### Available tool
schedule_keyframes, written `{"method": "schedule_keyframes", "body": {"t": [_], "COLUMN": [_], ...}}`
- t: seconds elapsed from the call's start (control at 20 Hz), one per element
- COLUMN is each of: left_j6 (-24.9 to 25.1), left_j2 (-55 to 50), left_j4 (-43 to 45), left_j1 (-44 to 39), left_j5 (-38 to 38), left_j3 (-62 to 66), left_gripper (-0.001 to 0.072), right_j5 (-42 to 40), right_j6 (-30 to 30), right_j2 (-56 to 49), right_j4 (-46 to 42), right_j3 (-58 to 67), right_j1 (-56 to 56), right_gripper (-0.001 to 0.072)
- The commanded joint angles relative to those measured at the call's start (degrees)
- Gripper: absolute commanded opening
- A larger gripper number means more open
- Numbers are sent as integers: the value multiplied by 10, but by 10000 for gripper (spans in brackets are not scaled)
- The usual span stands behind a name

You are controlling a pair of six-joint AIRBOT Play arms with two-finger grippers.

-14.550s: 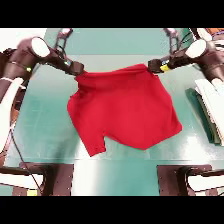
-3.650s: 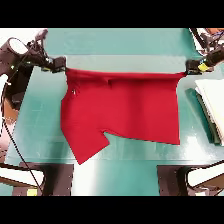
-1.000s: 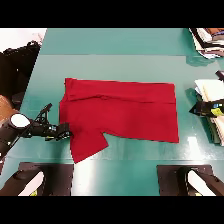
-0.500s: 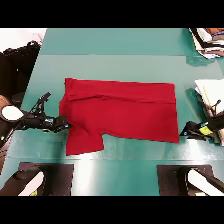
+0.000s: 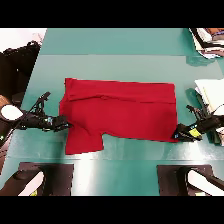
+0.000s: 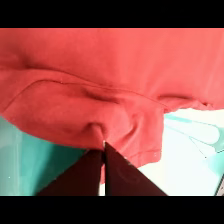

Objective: Fold the shirts.

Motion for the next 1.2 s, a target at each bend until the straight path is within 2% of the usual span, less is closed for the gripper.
{"method": "schedule_keyframes", "body": {"t": [0.0, 0.05, 0.1, 0.3, 0.5, 0.65, 0.75, 0.9, 1.15], "left_j6": [3, 3, 3, -1, -35, -74, -76, -55, 13], "left_j2": [0, 0, 0, 10, 102, 168, 168, 143, -10], "left_j4": [4, 9, 18, 43, 58, 30, 2, 2, 2], "left_j1": [0, 0, 0, 0, 0, 0, 0, 0, 0], "left_j5": [-8, -15, -25, -96, -142, -230, -258, -191, -65], "left_j3": [1, 1, 3, 28, 28, 44, 79, 119, 158], "left_gripper": [28, 27, 27, 25, 25, 26, 26, 26, 27], "right_j5": [9, 10, 12, 44, 122, 152, 162, 152, 89], "right_j6": [0, -1, -9, -11, -11, -11, -11, -6, -3], "right_j2": [0, 0, 6, 85, 186, 258, 290, 287, 151], "right_j4": [3, 3, 2, -48, -114, -118, -115, -112, -111], "right_j3": [-1, -1, -1, 0, 0, 1, 1, 4, 120], "right_j1": [7, 7, 6, 6, 5, 4, 5, 5, 13], "right_gripper": [139, 53, 18, 17, 17, 17, 17, 16, 16]}}
